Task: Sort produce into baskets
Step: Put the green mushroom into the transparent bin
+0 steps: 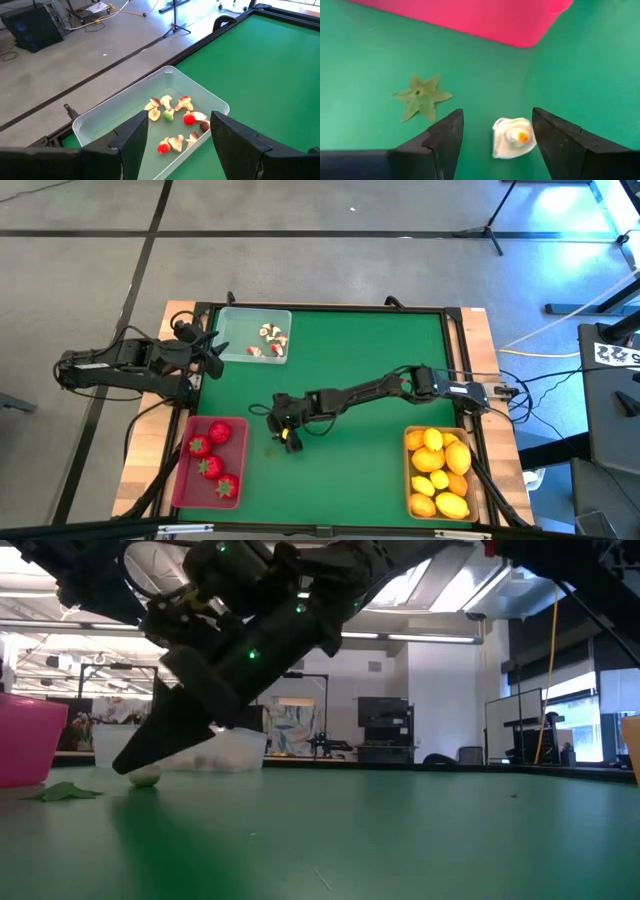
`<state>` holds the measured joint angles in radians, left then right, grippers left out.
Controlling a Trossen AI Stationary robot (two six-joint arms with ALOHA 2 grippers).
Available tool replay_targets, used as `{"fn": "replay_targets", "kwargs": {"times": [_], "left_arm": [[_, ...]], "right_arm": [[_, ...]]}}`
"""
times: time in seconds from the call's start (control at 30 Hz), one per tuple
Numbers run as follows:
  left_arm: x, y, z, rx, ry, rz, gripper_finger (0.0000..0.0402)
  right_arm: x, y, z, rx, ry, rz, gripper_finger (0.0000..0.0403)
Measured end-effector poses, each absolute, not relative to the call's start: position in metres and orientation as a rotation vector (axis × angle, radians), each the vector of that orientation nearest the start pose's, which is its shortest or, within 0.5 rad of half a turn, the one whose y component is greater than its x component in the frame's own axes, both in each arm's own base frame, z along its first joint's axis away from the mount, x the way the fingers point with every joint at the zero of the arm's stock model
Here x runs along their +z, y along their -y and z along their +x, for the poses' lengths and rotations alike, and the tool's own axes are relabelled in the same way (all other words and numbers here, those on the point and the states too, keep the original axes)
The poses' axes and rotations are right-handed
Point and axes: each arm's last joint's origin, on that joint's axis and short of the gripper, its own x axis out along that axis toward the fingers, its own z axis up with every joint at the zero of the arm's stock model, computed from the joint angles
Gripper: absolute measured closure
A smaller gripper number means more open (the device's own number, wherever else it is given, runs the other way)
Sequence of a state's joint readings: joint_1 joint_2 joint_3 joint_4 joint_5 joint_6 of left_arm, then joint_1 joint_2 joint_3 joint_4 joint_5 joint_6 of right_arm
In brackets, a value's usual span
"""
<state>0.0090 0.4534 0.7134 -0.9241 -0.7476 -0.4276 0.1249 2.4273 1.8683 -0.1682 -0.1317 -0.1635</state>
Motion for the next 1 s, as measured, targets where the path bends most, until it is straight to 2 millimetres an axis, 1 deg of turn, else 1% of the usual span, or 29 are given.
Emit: {"fn": "replay_targets", "kwargs": {"times": [0.1, 0.2, 0.57, 0.7, 1.0], "left_arm": [[0.285, -0.020, 0.074, 0.845, -0.464, -0.149, 0.0192], [0.285, -0.020, 0.074, 0.844, -0.464, -0.149, 0.0192], [0.285, -0.020, 0.074, 0.845, -0.464, -0.149, 0.0192], [0.285, -0.020, 0.074, 0.844, -0.464, -0.149, 0.0192], [0.285, -0.020, 0.074, 0.844, -0.464, -0.149, 0.0192]], "right_arm": [[0.127, -0.068, 0.529, 0.281, -0.699, -0.157, 0.0168], [0.116, -0.066, 0.530, 0.264, -0.721, -0.135, 0.0168], [0.114, -0.065, 0.530, 0.221, -0.730, -0.120, 0.0172], [0.114, -0.065, 0.530, 0.209, -0.737, -0.089, 0.0199], [0.114, -0.065, 0.530, 0.211, -0.740, -0.085, 0.0289]]}}
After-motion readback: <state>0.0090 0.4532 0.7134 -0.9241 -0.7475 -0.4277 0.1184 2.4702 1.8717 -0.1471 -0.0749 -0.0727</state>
